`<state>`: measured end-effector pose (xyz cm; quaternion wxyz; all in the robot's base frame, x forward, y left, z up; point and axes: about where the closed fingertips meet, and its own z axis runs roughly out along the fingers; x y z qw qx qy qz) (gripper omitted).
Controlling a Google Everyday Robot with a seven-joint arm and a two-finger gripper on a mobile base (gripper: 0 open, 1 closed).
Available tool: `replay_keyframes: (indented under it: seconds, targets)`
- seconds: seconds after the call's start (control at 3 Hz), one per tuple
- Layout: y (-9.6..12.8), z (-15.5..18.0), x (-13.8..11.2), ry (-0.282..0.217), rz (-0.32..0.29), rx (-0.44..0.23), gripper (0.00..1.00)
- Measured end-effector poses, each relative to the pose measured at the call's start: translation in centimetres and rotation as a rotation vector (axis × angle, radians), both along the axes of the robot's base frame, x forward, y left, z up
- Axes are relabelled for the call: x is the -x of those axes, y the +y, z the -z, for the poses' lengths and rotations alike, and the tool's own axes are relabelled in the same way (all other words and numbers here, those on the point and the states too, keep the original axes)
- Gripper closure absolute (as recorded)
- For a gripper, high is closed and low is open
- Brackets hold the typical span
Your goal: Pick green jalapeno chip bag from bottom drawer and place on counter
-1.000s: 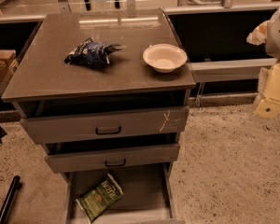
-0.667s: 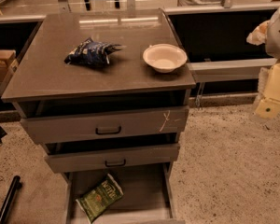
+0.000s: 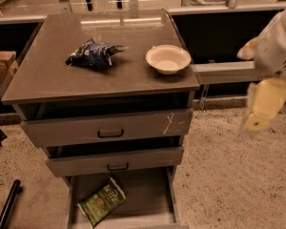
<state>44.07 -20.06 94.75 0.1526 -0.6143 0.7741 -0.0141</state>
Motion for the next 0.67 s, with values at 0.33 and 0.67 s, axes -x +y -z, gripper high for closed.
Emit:
replay_keyframes:
  seconds: [0.33, 0.67]
  targets:
    - [6.7, 5.5, 1.2, 0.039, -0.044, -0.109, 0.00]
    - [14.3, 12.2, 3.7, 0.113, -0.125, -0.237, 0.00]
